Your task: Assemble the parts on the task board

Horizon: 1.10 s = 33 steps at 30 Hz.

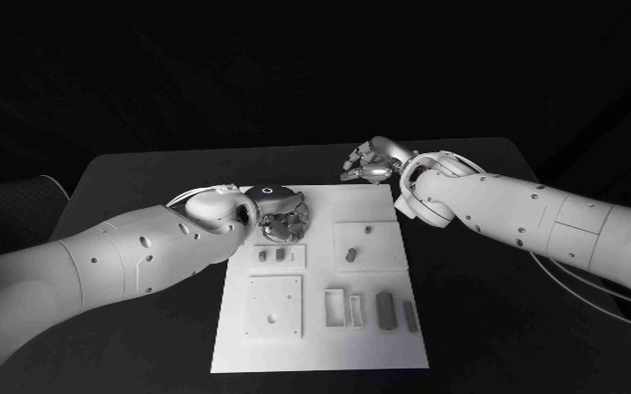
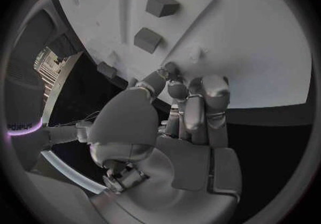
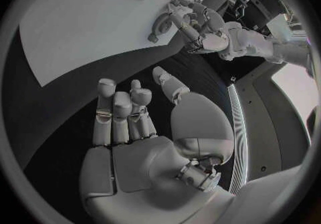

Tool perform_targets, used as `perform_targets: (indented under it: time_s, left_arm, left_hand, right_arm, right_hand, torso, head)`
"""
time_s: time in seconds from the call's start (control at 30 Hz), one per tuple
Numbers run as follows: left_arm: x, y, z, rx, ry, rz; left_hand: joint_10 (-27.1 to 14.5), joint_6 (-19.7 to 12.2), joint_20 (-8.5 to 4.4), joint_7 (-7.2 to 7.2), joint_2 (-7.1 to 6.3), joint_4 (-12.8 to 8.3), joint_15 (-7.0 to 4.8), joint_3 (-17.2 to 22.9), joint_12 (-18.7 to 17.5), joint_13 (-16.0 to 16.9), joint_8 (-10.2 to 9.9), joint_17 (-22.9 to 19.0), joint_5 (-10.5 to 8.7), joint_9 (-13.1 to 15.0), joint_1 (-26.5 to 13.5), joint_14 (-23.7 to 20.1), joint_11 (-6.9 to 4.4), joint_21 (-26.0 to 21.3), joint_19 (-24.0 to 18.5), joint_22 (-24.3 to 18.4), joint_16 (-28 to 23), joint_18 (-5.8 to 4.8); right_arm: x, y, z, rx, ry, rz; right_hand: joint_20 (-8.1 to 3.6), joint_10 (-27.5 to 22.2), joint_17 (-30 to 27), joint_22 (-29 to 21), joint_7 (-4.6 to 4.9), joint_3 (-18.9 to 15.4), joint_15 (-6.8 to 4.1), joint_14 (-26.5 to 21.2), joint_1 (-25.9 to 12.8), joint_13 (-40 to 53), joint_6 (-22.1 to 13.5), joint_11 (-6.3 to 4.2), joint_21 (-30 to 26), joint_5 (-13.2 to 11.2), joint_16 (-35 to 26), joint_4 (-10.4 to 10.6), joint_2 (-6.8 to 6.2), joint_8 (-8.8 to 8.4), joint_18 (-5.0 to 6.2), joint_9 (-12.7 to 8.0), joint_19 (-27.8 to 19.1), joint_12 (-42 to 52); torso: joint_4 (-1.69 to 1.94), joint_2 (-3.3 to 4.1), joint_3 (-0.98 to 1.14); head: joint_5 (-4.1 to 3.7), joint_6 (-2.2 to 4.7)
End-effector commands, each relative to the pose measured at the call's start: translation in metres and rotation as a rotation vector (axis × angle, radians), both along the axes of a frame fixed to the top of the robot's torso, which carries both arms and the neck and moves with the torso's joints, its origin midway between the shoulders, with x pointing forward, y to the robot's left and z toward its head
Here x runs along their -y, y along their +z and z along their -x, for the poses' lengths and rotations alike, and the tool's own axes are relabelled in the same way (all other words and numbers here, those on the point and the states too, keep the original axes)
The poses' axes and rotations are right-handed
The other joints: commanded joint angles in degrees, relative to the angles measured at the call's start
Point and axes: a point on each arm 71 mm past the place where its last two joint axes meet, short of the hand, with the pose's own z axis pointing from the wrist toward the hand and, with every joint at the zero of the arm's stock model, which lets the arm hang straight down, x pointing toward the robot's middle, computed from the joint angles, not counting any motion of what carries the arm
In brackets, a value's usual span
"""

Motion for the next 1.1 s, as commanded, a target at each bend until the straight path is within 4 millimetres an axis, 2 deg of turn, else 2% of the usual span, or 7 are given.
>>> perform_targets:
  time_s: [0.03,0.43,1.1]
  left_arm:
    - [0.0020,-0.0007,0.0013,0.000,-0.011,-0.001]
    - [0.0007,-0.0004,0.0010,0.000,-0.011,0.008]
    - [-0.0053,0.0004,0.0003,-0.011,0.008,0.035]
  left_hand:
    - [0.07,1.36,0.19,0.94,0.57,-0.08,-0.01,0.27,-0.03,0.09,0.14,0.17,0.07,-0.07,-0.06,0.40,0.45,0.30,-0.37,1.11,-0.41,6.86]
    - [0.25,3.34,0.47,1.14,2.27,0.18,0.19,0.94,-0.14,0.08,0.90,1.23,0.07,-0.07,-0.20,0.69,0.66,0.59,-0.59,1.12,-0.50,6.89]
    - [1.15,5.26,0.77,1.30,3.06,0.32,0.45,1.46,-0.26,-0.09,1.61,2.40,0.06,-0.01,-0.41,1.08,0.87,1.08,-0.70,1.15,-0.54,6.86]
  right_arm:
    - [-0.0016,0.0001,0.0003,0.001,0.011,-0.002]
    - [-0.0017,-0.0001,-0.0001,0.000,0.010,-0.001]
    - [-0.0007,-0.0003,-0.0003,-0.001,0.008,0.001]
  right_hand:
    - [-0.27,-0.29,-0.09,0.11,0.36,0.02,-0.13,0.14,-0.47,-0.06,0.04,0.10,-0.14,0.38,-0.08,0.28,0.04,-0.28,0.78,0.07,0.20,0.11]
    - [-0.27,-0.29,-0.09,0.11,0.36,0.01,-0.13,0.14,-0.49,-0.06,0.04,0.10,-0.14,0.38,-0.07,0.28,0.03,-0.28,0.78,0.08,0.20,0.11]
    - [-0.27,-0.29,-0.09,0.11,0.37,0.00,-0.13,0.14,-0.53,-0.06,0.03,0.10,-0.15,0.37,-0.08,0.29,0.01,-0.30,0.78,0.10,0.19,0.12]
  torso:
    - [0.00,0.02,0.00]
    - [0.01,0.03,-0.04]
    - [0.00,0.03,-0.01]
  head:
    - [-0.04,0.06]
    - [-0.03,-0.08]
    - [0.09,0.04]
